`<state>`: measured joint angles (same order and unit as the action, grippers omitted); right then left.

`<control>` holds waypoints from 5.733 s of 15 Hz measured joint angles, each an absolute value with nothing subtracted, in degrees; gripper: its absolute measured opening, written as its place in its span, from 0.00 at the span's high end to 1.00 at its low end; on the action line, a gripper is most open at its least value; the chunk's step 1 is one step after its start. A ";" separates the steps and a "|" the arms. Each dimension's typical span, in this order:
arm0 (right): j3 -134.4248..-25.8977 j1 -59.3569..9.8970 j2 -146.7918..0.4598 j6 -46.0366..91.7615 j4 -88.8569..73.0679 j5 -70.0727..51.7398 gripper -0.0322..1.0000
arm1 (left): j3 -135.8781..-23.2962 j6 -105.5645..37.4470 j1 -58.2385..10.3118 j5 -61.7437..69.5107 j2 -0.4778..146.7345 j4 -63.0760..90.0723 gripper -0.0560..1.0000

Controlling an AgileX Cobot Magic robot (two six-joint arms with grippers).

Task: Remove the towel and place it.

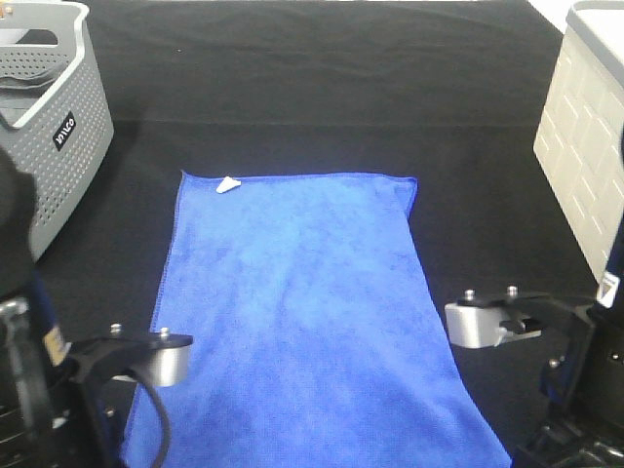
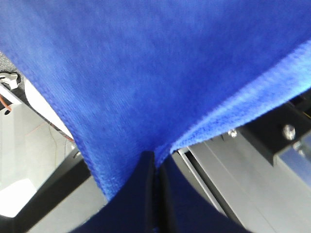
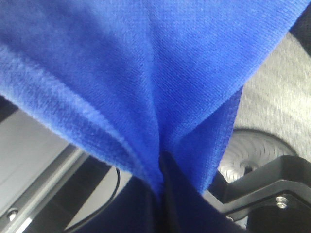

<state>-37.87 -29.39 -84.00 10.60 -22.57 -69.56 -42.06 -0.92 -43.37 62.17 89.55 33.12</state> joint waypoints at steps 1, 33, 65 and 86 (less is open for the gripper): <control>-37.87 -29.39 -85.54 11.12 -22.52 -69.56 0.94 | -43.32 -1.49 -43.37 62.17 91.27 33.06 0.95; -78.04 -6.30 -93.45 13.81 -22.86 -68.47 0.35 | -78.44 -7.45 -16.27 64.29 102.22 20.63 0.28; -114.76 -1.60 -142.78 25.78 -28.99 -62.28 0.35 | -121.12 -17.99 -4.35 59.24 146.51 30.94 0.28; -115.57 -9.57 -144.84 22.57 -27.10 -51.51 0.42 | -121.24 -17.99 -12.09 56.44 147.02 33.69 0.30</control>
